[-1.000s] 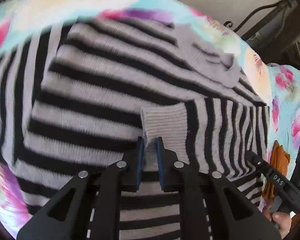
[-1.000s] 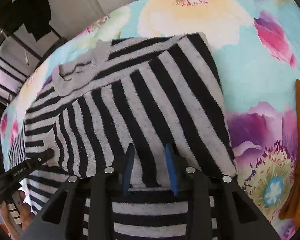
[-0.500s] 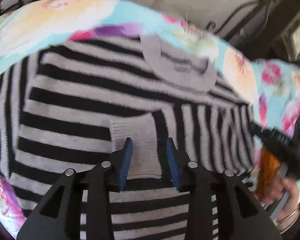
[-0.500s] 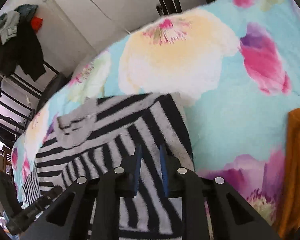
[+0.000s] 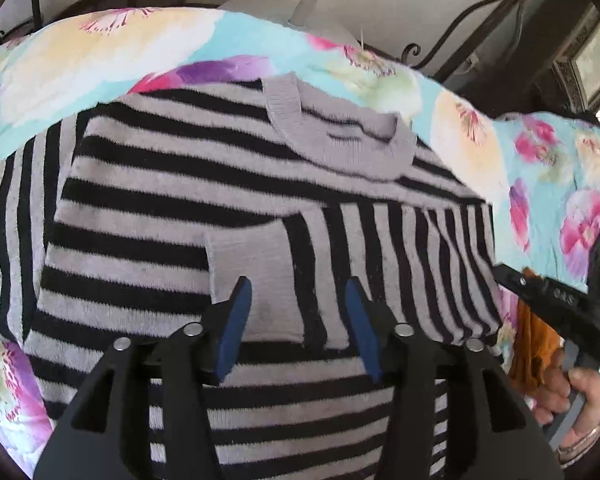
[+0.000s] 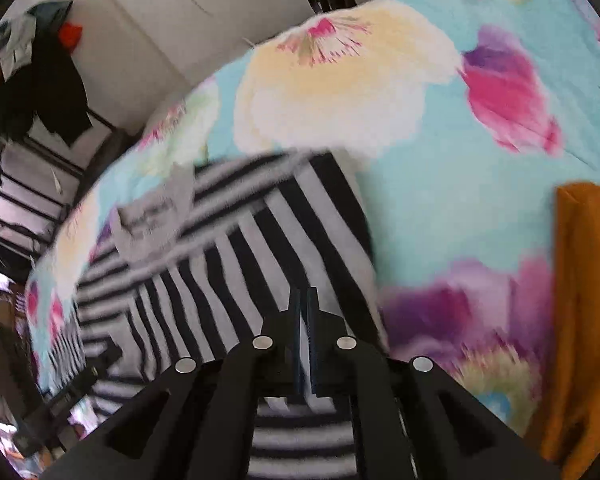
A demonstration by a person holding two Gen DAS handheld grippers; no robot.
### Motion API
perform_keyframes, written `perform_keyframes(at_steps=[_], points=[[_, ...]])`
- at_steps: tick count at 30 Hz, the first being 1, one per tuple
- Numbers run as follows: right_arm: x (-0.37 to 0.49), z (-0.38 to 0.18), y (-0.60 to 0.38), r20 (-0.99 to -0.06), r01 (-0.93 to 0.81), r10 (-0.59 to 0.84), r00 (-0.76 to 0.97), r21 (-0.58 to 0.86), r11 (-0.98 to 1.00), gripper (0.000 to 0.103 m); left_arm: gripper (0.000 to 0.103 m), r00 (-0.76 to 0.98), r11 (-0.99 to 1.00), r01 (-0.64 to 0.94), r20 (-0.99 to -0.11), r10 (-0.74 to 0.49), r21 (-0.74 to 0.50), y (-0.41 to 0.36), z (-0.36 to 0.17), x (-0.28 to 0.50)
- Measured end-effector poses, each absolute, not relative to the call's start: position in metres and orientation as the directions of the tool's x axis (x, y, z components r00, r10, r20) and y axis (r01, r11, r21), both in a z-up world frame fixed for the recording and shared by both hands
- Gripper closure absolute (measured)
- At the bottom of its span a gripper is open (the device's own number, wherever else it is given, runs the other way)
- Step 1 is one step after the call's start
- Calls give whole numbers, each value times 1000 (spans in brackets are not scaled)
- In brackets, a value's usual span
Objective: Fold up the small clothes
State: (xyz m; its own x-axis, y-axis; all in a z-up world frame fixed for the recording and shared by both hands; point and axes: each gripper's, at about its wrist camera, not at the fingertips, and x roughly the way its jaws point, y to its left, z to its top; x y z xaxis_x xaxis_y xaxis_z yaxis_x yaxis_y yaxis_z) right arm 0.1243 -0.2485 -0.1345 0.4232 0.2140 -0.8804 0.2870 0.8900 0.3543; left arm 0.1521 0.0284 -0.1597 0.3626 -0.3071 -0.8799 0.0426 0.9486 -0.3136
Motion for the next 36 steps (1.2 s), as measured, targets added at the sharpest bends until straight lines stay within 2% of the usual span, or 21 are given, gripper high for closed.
perform_keyframes(at_steps=[2, 3, 7, 11, 12, 13, 14, 15, 16, 17, 20, 24, 26, 28, 32, 36], points=[[111, -142, -251, -898, 295, 194, 395, 324, 899, 98, 52, 329, 962, 46, -906, -268, -268, 24, -172, 150], [105, -149, -256, -909, 300, 187, 373, 309, 902, 103, 52, 318, 967, 49, -914, -251, -248, 23, -179, 149], [106, -171, -257, -930, 309, 162, 329, 268, 913, 103, 51, 325, 984, 87, -929, -178, -158, 10, -186, 148], [112, -159, -248, -942, 337, 99, 321, 211, 918, 103, 51, 341, 985, 84, -924, -170, -150, 9, -172, 143], [110, -152, -244, -936, 333, 94, 338, 213, 919, 97, 51, 342, 985, 79, -924, -173, -155, 12, -169, 142], [108, -145, -238, -932, 314, 94, 350, 211, 926, 97, 50, 337, 985, 70, -926, -172, -157, 15, -167, 141], [107, -142, -231, -931, 297, 97, 352, 209, 932, 96, 45, 328, 986, 64, -930, -167, -155, 19, -167, 141], [103, -142, -222, -933, 267, 112, 342, 211, 940, 89, 32, 310, 988, 55, -938, -154, -144, 21, -170, 140], [102, -145, -217, -937, 253, 121, 327, 210, 944, 74, 28, 254, 991, 39, -958, -133, -127, 24, -181, 139], [99, -155, -209, -951, 223, 130, 282, 196, 955, 71, 28, 215, 993, 34, -970, -117, -112, 25, -188, 136], [89, -156, -203, -959, 233, 97, 268, 162, 959, 71, 28, 241, 997, 60, -969, -54, -41, 20, -180, 121], [73, -116, -205, -914, 266, 190, 359, 295, 918, 70, 28, 290, 996, 65, -954, -79, -62, 30, -140, 108], [58, -91, -201, -891, 233, 210, 402, 321, 918, 61, 27, 301, 995, 28, -949, -97, -93, 47, -123, 105], [43, -74, -198, -876, 220, 216, 430, 334, 916, 46, 25, 290, 990, -23, -949, -125, -138, 72, -110, 103], [20, -53, -194, -854, 172, 249, 456, 359, 917, 41, 24, 278, 972, -148, -951, -136, -183, 131, -102, 96], [12, -46, -189, -848, 136, 231, 478, 331, 934, 39, 24, 288, 883, -372, -940, -184, -286, 220, -111, 80]])
